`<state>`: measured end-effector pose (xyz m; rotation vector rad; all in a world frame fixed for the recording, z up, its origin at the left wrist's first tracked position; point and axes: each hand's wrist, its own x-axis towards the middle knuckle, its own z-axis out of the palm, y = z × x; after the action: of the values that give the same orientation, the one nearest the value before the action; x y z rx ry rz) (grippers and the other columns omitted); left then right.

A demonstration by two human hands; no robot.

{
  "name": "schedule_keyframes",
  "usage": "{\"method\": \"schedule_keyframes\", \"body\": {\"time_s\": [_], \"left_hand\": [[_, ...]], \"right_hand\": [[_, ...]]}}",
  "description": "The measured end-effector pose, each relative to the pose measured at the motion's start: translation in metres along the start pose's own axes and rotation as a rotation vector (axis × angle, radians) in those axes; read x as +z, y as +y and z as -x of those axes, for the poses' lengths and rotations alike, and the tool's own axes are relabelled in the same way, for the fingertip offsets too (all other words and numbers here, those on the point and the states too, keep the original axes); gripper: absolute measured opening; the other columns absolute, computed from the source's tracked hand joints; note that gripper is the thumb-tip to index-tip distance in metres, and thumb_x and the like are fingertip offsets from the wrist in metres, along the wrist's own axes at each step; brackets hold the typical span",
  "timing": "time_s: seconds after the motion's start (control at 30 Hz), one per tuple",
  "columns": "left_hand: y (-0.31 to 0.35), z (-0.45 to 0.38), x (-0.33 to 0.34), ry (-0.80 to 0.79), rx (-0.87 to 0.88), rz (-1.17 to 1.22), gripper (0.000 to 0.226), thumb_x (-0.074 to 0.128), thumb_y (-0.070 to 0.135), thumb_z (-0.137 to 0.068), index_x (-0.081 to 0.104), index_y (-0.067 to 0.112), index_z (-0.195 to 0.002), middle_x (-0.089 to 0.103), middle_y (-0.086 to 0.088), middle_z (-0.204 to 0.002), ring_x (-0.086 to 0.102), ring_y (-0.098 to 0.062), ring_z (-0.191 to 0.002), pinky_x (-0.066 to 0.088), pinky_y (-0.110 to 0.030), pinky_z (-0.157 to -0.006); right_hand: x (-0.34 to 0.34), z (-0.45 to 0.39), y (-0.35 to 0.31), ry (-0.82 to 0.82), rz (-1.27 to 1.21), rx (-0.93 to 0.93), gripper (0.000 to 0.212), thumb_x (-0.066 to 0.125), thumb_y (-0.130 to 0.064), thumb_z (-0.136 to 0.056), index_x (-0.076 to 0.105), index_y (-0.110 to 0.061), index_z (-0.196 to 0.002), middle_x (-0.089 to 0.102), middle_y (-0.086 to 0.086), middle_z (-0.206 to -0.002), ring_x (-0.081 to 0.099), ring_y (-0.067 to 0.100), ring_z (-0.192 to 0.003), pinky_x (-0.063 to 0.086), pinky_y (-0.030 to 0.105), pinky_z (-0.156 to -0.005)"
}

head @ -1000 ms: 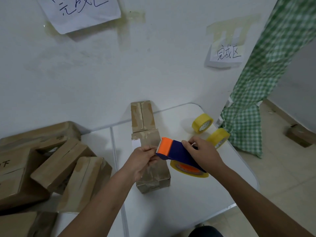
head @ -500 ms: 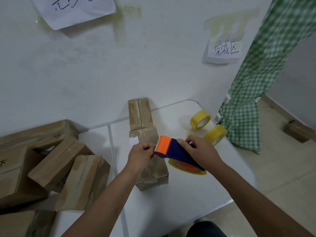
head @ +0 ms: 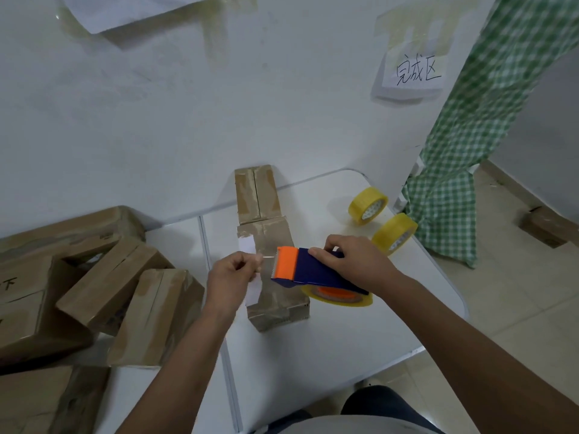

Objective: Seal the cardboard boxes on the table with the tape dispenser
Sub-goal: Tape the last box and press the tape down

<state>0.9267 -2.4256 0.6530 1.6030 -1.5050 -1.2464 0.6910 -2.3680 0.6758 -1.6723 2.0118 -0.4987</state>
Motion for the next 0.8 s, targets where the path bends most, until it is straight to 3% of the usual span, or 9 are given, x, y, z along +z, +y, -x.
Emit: {"method": "schedule_keyframes", "body": {"time_s": [0.1,0.2,0.3,0.47,0.8], "left_hand": [[-0.025,0.000,-0.042,0.118,-0.048,0.005,0.022,0.063,0.025,-0.095,0.070,0.011,-0.080,0.066,-0.007,-0.077,0.058,-0.016,-0.073,0.047,-0.027,-0.071],[-0.047,0.013,-0.060,0.076,-0.108,-0.041,0.028,0.060,0.024,-0.097,0.066,0.010,-0.074,0.059,-0.004,-0.069,0.054,-0.013,-0.068,0.042,-0.023,-0.065],[-0.065,0.032,-0.047,0.121,-0.184,0.072,0.022,0.064,0.022,-0.095,0.070,0.007,-0.080,0.063,0.001,-0.071,0.057,-0.002,-0.063,0.045,-0.016,-0.064],[-0.088,0.050,-0.026,0.214,-0.327,0.214,0.014,0.065,0.021,-0.094,0.075,0.014,-0.088,0.069,0.000,-0.082,0.058,-0.014,-0.074,0.047,-0.024,-0.069],[-0.093,0.059,0.001,0.286,-0.371,0.155,0.017,0.064,0.032,-0.095,0.068,0.016,-0.095,0.069,0.000,-0.090,0.061,-0.016,-0.079,0.047,-0.025,-0.067]], "right_hand": [[-0.005,0.003,0.019,-0.060,0.047,-0.005,0.041,0.043,-0.071,-0.085,0.053,-0.033,-0.074,0.062,-0.010,-0.080,0.058,0.009,-0.074,0.047,0.029,-0.061],[-0.007,0.005,0.040,-0.142,0.126,-0.009,0.039,0.047,-0.071,-0.082,0.051,-0.034,-0.070,0.059,-0.010,-0.078,0.055,0.006,-0.073,0.040,0.027,-0.058],[0.000,0.003,0.050,-0.205,0.167,0.015,0.040,0.047,-0.071,-0.084,0.056,-0.032,-0.077,0.058,-0.010,-0.079,0.055,0.006,-0.074,0.042,0.027,-0.061],[0.007,0.000,0.058,-0.202,0.231,0.010,0.052,0.042,-0.067,-0.089,0.063,-0.022,-0.075,0.061,-0.005,-0.071,0.056,0.008,-0.067,0.039,0.026,-0.057],[0.007,-0.001,0.065,-0.222,0.269,0.036,0.047,0.044,-0.070,-0.086,0.062,-0.028,-0.077,0.061,-0.008,-0.075,0.058,0.007,-0.071,0.043,0.026,-0.059]]}}
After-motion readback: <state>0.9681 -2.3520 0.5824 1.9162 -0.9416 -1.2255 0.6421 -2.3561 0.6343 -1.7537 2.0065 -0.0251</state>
